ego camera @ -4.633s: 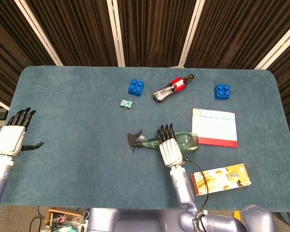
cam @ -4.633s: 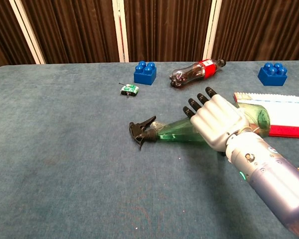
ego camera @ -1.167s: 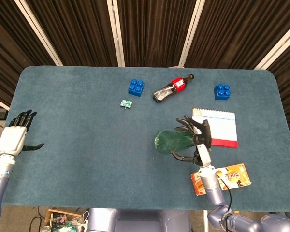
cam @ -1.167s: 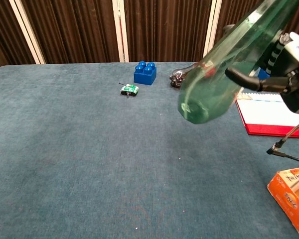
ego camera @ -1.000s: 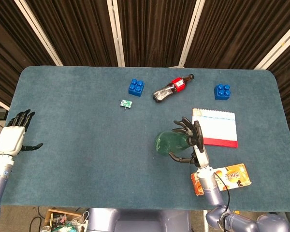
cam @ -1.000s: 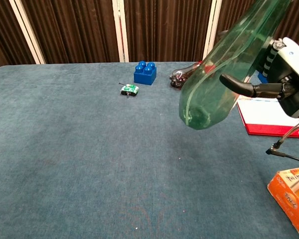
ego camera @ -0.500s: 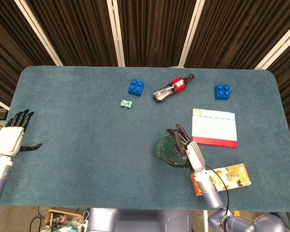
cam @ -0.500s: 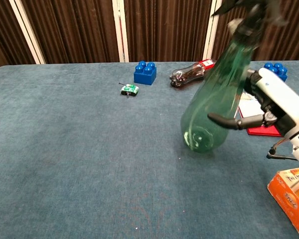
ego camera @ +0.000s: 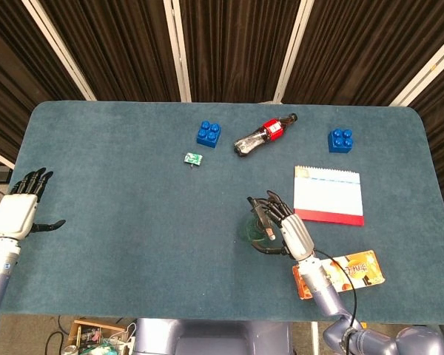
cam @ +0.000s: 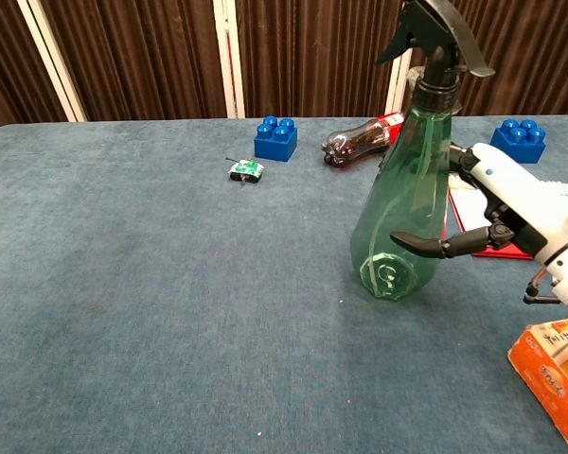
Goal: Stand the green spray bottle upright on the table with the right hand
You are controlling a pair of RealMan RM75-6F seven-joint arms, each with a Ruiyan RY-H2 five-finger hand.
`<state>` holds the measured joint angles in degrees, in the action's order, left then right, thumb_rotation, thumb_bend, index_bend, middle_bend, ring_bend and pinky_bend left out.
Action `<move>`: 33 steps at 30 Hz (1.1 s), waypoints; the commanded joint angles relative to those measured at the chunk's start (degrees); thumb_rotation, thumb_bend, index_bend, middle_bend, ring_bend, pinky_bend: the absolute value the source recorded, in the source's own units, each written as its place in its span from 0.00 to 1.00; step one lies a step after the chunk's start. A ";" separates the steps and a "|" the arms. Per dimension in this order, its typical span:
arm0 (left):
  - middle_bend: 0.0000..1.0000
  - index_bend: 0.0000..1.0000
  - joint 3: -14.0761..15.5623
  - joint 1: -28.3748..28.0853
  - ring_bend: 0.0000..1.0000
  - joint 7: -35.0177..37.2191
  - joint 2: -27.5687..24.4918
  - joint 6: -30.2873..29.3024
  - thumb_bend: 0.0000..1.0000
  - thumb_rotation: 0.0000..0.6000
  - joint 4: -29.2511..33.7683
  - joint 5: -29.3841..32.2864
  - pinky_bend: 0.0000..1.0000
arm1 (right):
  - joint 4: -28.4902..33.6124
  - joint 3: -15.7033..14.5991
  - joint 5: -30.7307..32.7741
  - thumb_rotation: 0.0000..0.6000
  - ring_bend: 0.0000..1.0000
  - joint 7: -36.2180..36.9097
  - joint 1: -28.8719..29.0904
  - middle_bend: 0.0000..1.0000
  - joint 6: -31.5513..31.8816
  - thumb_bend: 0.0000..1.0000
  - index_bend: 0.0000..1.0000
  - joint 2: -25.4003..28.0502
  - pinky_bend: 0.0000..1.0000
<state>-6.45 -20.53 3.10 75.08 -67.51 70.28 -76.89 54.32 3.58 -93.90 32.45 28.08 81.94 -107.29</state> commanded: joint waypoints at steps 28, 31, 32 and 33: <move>0.00 0.00 -0.15 -0.12 0.01 1.09 0.13 0.17 0.02 1.00 -0.84 0.02 0.16 | 19.33 1.38 4.85 1.00 0.00 -11.44 1.07 0.00 -8.86 0.24 0.00 13.32 0.00; 0.00 0.00 -0.14 -0.06 0.01 1.18 0.07 0.03 0.02 1.00 -0.78 -0.05 0.16 | 20.81 1.56 4.90 1.00 0.00 -12.73 0.92 0.00 -8.61 0.24 0.00 14.13 0.00; 0.00 0.00 -0.13 -0.04 0.01 1.19 0.05 0.02 0.02 1.00 -0.77 -0.05 0.16 | 21.05 1.61 4.90 1.00 0.00 -12.91 0.88 0.00 -8.49 0.24 0.00 14.26 0.00; 0.00 0.00 -0.10 -0.02 0.01 1.19 0.04 0.00 0.02 1.00 -0.74 -0.08 0.16 | 21.57 1.65 4.84 1.00 0.00 -13.22 0.78 0.00 -8.26 0.24 0.00 14.50 0.00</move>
<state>-6.56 -20.56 4.29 75.13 -67.50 69.53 -76.96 75.41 5.13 -89.03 19.59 28.99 73.41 -93.08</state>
